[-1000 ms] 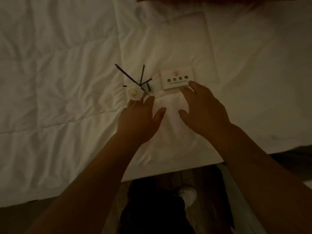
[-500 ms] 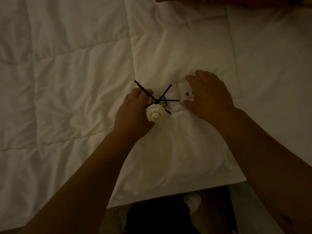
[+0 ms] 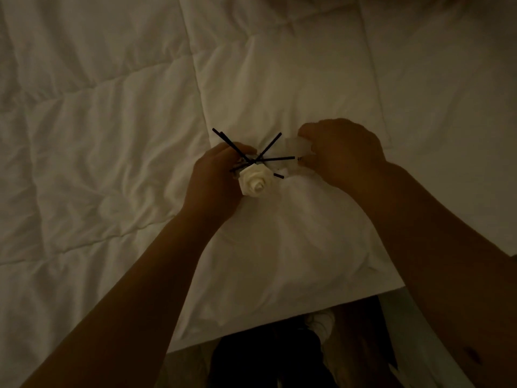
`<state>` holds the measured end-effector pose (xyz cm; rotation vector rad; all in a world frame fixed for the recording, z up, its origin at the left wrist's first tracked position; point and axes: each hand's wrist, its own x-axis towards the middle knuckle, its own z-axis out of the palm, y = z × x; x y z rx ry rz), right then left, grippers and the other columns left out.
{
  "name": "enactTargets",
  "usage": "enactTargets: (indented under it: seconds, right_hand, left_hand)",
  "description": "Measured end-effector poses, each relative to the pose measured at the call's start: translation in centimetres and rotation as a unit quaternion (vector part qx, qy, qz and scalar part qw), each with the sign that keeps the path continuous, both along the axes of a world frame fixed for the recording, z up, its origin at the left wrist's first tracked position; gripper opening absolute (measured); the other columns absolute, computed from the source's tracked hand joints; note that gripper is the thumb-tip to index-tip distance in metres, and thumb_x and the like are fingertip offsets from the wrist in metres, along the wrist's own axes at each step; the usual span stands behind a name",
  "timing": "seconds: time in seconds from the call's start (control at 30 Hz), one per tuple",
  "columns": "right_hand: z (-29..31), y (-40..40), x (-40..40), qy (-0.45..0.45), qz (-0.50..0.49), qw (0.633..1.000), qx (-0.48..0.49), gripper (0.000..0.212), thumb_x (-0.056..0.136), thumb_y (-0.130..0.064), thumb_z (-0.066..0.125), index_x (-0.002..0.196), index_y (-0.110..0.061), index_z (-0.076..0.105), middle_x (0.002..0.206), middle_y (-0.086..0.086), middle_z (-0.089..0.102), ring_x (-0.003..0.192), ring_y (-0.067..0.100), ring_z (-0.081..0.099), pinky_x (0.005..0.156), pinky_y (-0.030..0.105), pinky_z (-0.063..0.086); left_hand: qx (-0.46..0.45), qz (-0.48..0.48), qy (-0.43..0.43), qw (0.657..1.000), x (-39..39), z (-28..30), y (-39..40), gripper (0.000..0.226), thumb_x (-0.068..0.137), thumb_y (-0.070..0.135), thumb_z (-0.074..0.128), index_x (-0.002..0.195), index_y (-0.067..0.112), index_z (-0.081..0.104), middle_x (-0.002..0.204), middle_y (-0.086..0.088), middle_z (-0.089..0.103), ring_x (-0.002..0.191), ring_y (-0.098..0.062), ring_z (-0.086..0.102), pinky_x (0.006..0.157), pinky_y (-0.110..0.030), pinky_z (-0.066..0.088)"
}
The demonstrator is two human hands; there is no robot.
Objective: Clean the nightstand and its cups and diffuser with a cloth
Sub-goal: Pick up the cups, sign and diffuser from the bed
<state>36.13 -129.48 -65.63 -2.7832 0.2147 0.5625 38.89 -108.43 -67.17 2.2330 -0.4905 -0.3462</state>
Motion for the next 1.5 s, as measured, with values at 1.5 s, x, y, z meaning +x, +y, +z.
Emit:
enactTargets:
  seconds: [1.5]
  right_hand:
    - [7.5,-20.5,-55.8,-0.043,-0.443,0.885,-0.138,0.007,0.092,-0.031,0.059,0.097,-0.030,0.064,0.077,-0.004,0.061,0.066,0.017,0.046,0.049,0.024,0.023]
  left_hand:
    - [-0.074,-0.501,0.081,0.859,-38.9,6.7,-36.5,0.042,0.072,0.002,0.065,0.114,0.006,0.061,0.103,-0.004,0.058,0.094,-0.012,0.058,0.091,-0.020,0.049]
